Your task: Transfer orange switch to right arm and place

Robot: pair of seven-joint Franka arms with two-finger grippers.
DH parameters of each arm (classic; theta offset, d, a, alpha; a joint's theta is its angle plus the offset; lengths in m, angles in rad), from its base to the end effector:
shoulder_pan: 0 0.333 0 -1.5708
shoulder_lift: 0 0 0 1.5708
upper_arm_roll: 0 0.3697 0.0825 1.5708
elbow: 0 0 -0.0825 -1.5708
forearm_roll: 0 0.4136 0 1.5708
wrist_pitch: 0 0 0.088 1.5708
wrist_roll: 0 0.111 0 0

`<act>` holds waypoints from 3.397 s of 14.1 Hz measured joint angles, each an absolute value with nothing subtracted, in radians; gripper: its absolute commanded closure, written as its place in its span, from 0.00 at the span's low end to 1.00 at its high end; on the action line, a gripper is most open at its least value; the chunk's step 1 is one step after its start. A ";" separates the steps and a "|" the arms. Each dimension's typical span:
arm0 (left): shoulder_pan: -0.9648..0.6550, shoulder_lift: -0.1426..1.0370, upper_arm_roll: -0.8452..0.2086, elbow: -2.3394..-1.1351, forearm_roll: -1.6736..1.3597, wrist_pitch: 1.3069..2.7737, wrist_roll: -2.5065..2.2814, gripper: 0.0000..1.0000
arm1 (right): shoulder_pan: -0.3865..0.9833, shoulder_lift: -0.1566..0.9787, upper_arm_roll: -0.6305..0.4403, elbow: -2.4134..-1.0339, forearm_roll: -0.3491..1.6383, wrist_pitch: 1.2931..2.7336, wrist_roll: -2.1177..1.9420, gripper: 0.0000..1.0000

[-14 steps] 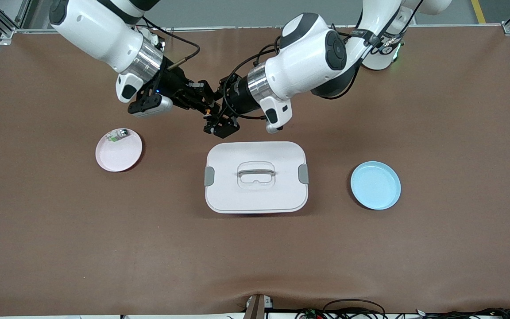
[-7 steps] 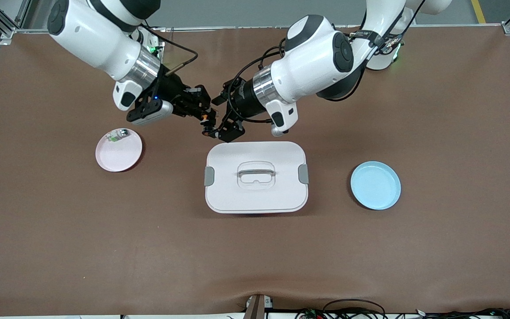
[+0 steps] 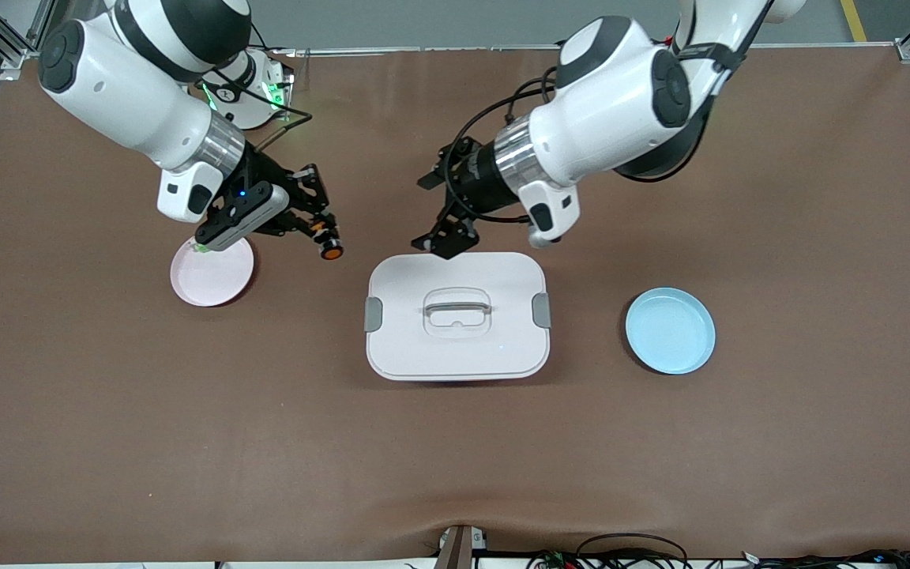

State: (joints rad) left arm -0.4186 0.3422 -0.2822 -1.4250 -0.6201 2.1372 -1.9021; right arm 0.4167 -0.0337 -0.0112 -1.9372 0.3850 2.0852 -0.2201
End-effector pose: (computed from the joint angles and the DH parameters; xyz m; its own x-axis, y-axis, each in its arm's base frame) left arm 0.5749 -0.4724 0.6013 0.0769 0.7203 -0.6894 0.9961 -0.0856 0.0217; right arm 0.5396 0.2533 0.5586 0.8874 0.4048 0.2206 0.4576 -0.8316 -0.3147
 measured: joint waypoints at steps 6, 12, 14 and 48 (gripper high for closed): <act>-0.301 0.261 -0.281 -1.425 -0.506 1.792 -1.818 0.00 | 0.334 -0.034 -0.013 -1.938 0.148 1.982 -0.631 1.00; -0.152 0.229 -0.278 -1.445 -0.381 1.626 -1.717 0.00 | 0.193 -0.074 -0.017 -2.049 0.114 1.962 -1.018 1.00; -0.088 0.229 -0.277 -1.454 -0.366 1.584 -1.660 0.00 | 0.140 -0.093 -0.018 -2.119 0.113 1.992 -1.139 1.00; 0.251 -0.052 -0.279 -1.694 -0.111 1.689 -0.233 0.00 | -0.020 0.166 -0.015 -2.564 0.116 2.735 -1.562 1.00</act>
State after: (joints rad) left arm 0.2513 -0.0516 -0.2785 -1.6941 -0.1106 1.6887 -0.2333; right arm -0.0195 0.1656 -0.0146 -2.5639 0.1162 2.7346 -1.5622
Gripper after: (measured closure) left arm 0.000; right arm 0.661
